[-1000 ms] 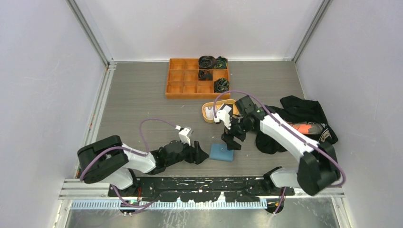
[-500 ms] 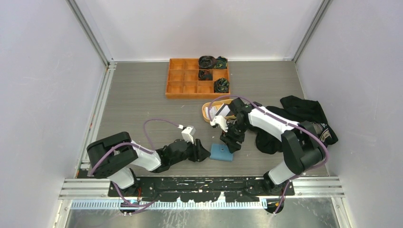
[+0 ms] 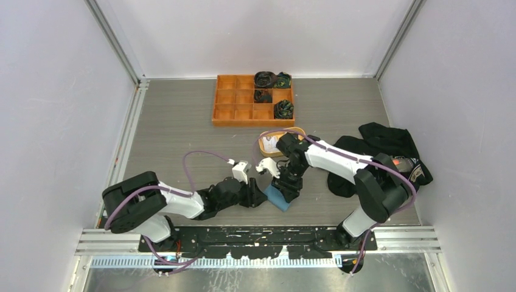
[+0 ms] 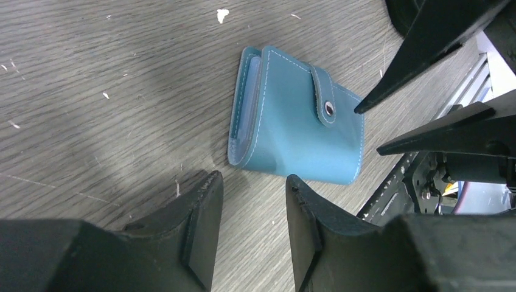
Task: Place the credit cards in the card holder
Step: Move the card holder to the center of the board, then open the card holder at the center of the board.
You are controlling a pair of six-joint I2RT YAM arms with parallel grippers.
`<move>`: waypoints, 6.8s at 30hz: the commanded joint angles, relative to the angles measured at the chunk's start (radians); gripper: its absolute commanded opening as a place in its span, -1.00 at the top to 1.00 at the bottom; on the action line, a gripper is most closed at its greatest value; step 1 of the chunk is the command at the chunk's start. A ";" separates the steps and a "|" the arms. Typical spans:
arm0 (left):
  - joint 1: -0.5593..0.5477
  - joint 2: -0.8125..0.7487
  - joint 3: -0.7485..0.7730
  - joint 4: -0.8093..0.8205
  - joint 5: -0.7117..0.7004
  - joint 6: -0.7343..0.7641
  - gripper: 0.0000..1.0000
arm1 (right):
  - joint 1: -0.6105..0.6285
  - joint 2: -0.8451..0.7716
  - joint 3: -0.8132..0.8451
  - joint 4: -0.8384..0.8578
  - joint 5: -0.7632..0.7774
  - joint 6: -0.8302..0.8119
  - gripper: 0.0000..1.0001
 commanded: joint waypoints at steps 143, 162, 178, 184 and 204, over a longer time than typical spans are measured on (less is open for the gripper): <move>-0.107 -0.339 0.075 -0.474 -0.375 -0.347 -0.69 | -0.073 -0.213 -0.048 0.471 -0.165 0.238 0.98; -0.107 -0.228 0.205 -0.637 -0.360 -0.316 0.24 | -0.082 -0.213 -0.042 0.462 -0.133 0.226 0.98; 0.025 -0.269 0.118 -0.486 -0.217 0.090 0.70 | -0.179 -0.205 -0.061 0.336 -0.063 0.107 0.84; 0.090 -0.204 0.155 -0.458 -0.139 0.199 0.92 | -0.182 -0.149 -0.041 0.301 0.100 0.122 0.52; 0.147 -0.201 0.195 -0.440 -0.010 0.216 0.67 | -0.251 -0.458 0.008 0.144 -0.605 -0.101 -0.84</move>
